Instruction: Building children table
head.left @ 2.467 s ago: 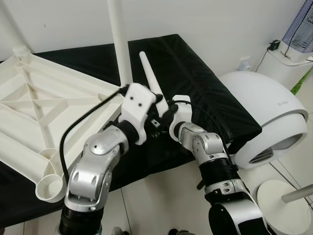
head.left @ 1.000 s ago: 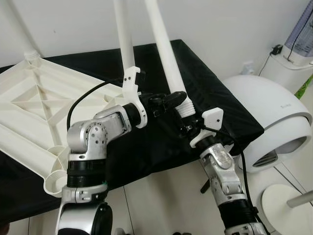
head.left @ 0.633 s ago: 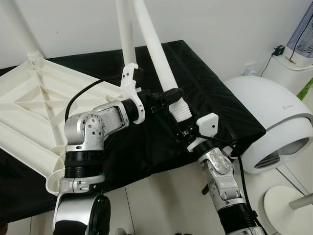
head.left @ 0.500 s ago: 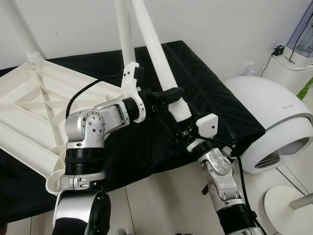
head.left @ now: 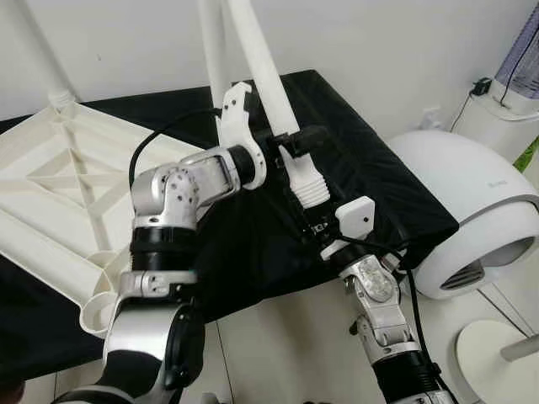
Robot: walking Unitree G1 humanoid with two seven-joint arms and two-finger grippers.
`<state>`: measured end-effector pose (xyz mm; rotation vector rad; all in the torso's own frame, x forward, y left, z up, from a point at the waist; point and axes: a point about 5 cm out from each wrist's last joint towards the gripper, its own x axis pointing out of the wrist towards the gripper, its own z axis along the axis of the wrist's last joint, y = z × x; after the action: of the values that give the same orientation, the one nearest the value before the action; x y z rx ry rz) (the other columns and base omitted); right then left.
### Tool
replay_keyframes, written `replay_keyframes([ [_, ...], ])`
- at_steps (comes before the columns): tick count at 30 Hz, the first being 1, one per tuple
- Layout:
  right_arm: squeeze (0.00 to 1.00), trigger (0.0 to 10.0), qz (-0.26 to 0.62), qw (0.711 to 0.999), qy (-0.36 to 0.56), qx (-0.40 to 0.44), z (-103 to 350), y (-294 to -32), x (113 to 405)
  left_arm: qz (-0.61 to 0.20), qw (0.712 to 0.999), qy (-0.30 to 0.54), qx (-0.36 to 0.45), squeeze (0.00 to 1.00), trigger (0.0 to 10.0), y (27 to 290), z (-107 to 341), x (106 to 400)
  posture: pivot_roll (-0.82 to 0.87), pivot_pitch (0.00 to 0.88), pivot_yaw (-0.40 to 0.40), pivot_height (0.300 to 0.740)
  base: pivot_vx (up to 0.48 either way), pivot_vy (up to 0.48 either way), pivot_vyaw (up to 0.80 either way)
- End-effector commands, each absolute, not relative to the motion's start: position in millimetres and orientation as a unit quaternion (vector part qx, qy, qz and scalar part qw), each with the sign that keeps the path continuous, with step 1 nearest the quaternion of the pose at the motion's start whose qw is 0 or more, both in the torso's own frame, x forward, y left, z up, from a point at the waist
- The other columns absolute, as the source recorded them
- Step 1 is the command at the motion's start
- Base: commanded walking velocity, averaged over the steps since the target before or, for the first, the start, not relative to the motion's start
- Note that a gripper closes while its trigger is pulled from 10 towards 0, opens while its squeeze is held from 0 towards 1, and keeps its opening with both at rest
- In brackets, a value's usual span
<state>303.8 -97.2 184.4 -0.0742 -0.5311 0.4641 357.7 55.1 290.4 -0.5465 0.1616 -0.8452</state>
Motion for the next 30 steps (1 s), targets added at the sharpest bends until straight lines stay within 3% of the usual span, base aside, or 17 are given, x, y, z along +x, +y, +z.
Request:
replay_keyframes([
  [1, 0.0, 10.0, 0.228, 0.937, -0.263, -0.035, 182, -96, 302, -0.4, 0.875, 0.076, -0.261, 0.0, 10.0, 53, 292, 360, -0.09, 0.095, 0.088, 0.74, 0.0, 0.0, 0.0],
  [16, 0.0, 10.0, 0.221, 0.938, -0.262, -0.046, 179, -98, 301, -0.402, 0.871, 0.065, -0.274, 0.0, 9.7, 49, 314, 370, -0.09, 0.101, 0.101, 0.74, 0.0, 0.0, 0.0],
  [17, 0.0, 10.0, 0.221, 0.938, -0.262, -0.049, 179, -98, 301, -0.401, 0.872, 0.063, -0.273, 0.0, 5.9, 49, 315, 370, -0.08, 0.101, 0.1, 0.74, 0.0, 0.0, 0.0],
  [18, 0.0, 10.0, 0.221, 0.938, -0.262, -0.049, 179, -98, 301, -0.401, 0.872, 0.063, -0.273, 0.0, 5.9, 49, 315, 370, -0.08, 0.101, 0.1, 0.74, 0.0, 0.0, 0.0],
  [19, 0.0, 10.0, 0.221, 0.938, -0.262, -0.05, 178, -98, 301, -0.4, 0.872, 0.062, -0.273, 0.0, 4.5, 49, 316, 371, -0.08, 0.101, 0.1, 0.74, 0.0, 0.0, 0.0],
  [20, 0.0, 10.0, 0.221, 0.938, -0.262, -0.05, 178, -98, 301, -0.4, 0.872, 0.062, -0.273, 0.0, 4.5, 49, 316, 371, -0.08, 0.101, 0.1, 0.74, 0.0, 0.0, 0.0],
  [21, 0.0, 10.0, 0.221, 0.938, -0.262, -0.052, 178, -98, 301, -0.401, 0.872, 0.058, -0.276, 0.0, 0.0, 50, 318, 372, -0.08, 0.104, 0.102, 0.74, 0.0, 0.0, 0.0],
  [30, 0.0, 10.0, 0.221, 0.939, -0.256, -0.057, 174, -99, 300, -0.396, 0.873, 0.046, -0.281, 0.0, 0.0, 53, 325, 377, -0.08, 0.109, 0.1, 0.74, 0.0, 0.0, 0.0],
])
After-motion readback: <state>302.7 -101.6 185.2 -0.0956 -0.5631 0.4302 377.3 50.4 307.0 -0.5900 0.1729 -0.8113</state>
